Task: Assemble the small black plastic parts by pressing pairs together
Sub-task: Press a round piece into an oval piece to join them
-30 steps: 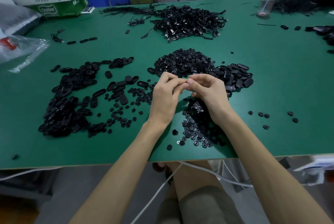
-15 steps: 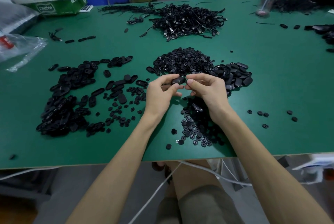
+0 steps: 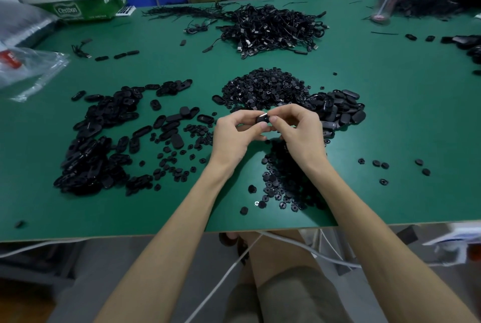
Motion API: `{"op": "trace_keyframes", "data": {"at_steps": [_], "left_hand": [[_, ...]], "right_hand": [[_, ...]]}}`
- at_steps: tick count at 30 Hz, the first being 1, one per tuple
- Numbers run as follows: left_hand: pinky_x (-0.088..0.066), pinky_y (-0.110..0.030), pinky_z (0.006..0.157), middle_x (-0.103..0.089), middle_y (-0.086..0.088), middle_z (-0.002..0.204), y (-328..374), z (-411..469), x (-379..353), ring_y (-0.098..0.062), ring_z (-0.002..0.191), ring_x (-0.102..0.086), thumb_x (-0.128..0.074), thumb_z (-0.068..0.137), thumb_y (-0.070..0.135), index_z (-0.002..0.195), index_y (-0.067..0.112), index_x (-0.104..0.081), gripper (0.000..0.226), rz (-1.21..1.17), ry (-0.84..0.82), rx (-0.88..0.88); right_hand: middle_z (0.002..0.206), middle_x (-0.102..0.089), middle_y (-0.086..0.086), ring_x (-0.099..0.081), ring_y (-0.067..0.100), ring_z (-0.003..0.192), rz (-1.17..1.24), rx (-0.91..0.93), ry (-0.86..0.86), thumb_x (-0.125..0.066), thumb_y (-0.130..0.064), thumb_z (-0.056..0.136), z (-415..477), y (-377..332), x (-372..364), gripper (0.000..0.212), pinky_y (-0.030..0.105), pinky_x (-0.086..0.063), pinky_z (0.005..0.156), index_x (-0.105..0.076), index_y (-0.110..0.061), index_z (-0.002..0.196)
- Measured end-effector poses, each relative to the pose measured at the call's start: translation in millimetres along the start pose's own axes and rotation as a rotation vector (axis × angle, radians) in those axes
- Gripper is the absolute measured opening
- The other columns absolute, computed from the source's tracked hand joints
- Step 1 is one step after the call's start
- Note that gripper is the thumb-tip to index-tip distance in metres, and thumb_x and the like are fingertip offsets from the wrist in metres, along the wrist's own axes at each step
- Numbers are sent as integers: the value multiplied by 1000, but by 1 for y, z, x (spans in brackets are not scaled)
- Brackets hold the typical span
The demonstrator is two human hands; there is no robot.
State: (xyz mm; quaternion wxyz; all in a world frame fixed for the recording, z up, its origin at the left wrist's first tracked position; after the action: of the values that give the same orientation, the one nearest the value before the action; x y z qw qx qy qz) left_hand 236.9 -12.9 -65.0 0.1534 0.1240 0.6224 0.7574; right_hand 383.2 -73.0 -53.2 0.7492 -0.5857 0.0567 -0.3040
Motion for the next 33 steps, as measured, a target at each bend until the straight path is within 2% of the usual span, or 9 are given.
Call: {"op": "trace_keyframes", "data": {"at_steps": [4,9,12,16,20,24,29,33], "left_hand": [[-63,-33,74,-79,-11,92,0,1,0,-25,87,-78,-78,88,0,111,3,-76,23,35,-4,3],[-63,-33,74,-79,-10,94,-1,1,0,-22,86,-78,-76,89,-1,110,3,-75,22,54,-7,2],[-64,-35,76,-79,-10,95,0,2,1,-24,85,-77,-74,91,-1,108,7,-75,19,54,-2,-4],[-64,-35,74,-78,-12,94,0,2,-1,-24,80,-77,-74,92,0,109,5,-75,18,57,-5,-6],[-64,-37,75,-79,-12,93,1,1,-1,-26,80,-76,-73,92,0,107,7,-75,17,32,-16,-15],[-63,-34,74,-79,-10,95,1,2,1,-25,80,-76,-71,94,0,110,9,-76,19,1,-33,-26],[-62,-31,73,-78,-7,90,1,2,1,-20,78,-75,-74,93,4,106,8,-75,13,7,-40,-33],[-63,-35,76,-78,-7,84,-1,1,1,-22,76,-75,-75,92,4,103,5,-74,11,23,-32,-27]], "right_hand": [[86,-74,-8,-68,6,79,-65,29,14,-71,-9,94,-1,-5,1,9,19,-53,75,-76,-17,96],[83,-73,-6,-67,10,78,-66,22,16,-73,-9,93,-2,-6,1,6,20,-53,74,-75,-15,94],[83,-72,-6,-65,4,76,-87,36,25,-74,-11,92,-3,-8,2,4,14,-49,71,-75,-15,93],[88,-74,-5,-65,6,80,-121,57,24,-75,-13,92,-4,-10,2,2,10,-46,73,-75,-14,93],[93,-69,2,-61,9,82,-112,71,44,-78,-15,89,-4,-10,5,6,14,-46,75,-75,-16,94],[93,-71,1,-62,9,82,74,-38,25,-83,-17,86,-1,-3,5,20,23,-52,76,-72,-16,103],[79,-75,-4,-65,5,72,230,-105,-40,-86,-12,81,1,4,1,13,18,-50,62,-76,-14,89],[79,-77,2,-70,14,74,278,-119,-41,-84,-8,82,1,6,2,9,24,-54,64,-79,-15,87]]}}
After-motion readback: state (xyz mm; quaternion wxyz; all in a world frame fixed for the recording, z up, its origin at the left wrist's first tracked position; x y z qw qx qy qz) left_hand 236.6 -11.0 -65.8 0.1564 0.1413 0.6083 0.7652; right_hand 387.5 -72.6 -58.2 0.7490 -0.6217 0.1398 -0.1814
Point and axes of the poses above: each hand's wrist, its own z-axis towards the middle knuckle, its own x-axis out of the back of the hand, y = z × x, the point moved 6 cm from there along z, towards the middle knuckle
